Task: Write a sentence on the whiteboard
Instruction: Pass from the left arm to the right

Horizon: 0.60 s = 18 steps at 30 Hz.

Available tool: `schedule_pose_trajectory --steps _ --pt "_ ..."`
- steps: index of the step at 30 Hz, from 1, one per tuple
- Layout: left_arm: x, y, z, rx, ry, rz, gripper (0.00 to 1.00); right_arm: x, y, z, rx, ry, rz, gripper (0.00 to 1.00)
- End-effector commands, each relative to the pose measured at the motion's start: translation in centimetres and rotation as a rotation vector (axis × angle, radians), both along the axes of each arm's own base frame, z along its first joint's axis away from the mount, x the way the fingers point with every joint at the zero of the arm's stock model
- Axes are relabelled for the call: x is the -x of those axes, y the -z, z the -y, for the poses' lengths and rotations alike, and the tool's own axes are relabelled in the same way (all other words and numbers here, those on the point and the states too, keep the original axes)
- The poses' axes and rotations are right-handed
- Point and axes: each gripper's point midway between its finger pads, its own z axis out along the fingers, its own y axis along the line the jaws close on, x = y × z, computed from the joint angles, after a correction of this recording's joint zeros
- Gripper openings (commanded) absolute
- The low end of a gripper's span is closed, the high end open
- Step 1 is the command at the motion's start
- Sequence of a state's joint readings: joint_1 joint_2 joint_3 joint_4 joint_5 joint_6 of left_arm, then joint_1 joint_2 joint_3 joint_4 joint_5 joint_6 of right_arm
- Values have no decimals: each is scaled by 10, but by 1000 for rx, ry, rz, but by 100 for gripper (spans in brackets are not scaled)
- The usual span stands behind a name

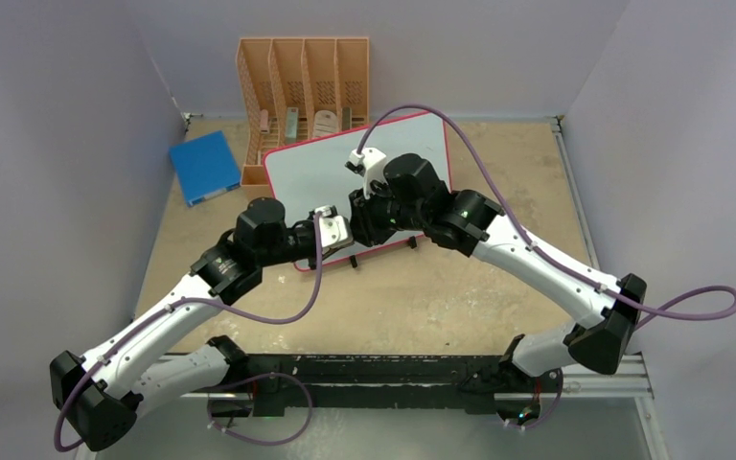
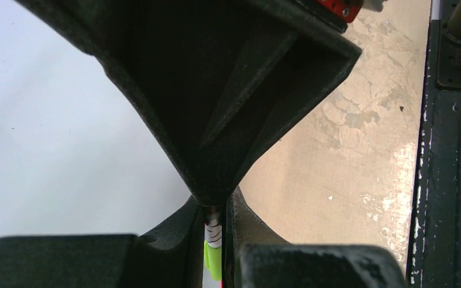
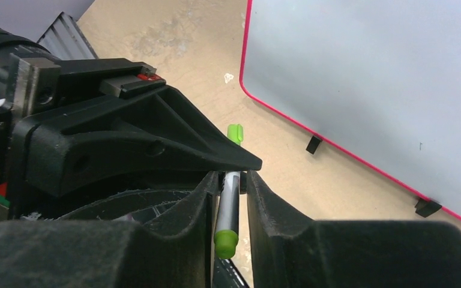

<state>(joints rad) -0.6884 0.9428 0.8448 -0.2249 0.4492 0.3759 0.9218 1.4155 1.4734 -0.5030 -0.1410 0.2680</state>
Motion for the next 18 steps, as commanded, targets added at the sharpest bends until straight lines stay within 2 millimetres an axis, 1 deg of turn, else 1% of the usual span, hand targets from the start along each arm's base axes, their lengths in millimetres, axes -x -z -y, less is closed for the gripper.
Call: schedule_pose_trajectory --steps 1,5,8,9,10,12,14,18 --pt "-2 -43 9 81 34 114 0 -2 4 2 24 2 6 24" --pt "-2 -42 10 73 41 109 0 -3 6 1 29 -3 8 12" --pt "-1 -41 9 73 38 107 0 -3 7 2 32 -2 15 0" --pt "-2 -42 8 74 29 109 0 -4 6 4 29 2 19 0" --pt "-4 -41 7 74 14 110 3 -4 6 4 26 2 25 0" --pt "-6 -40 3 71 -11 112 14 -5 2 7 11 3 41 0" --pt "-7 -35 0 62 -31 108 26 -9 0 15 -8 8 57 0" --pt "-5 -26 -5 64 -39 123 45 -14 -6 26 -50 6 71 0"
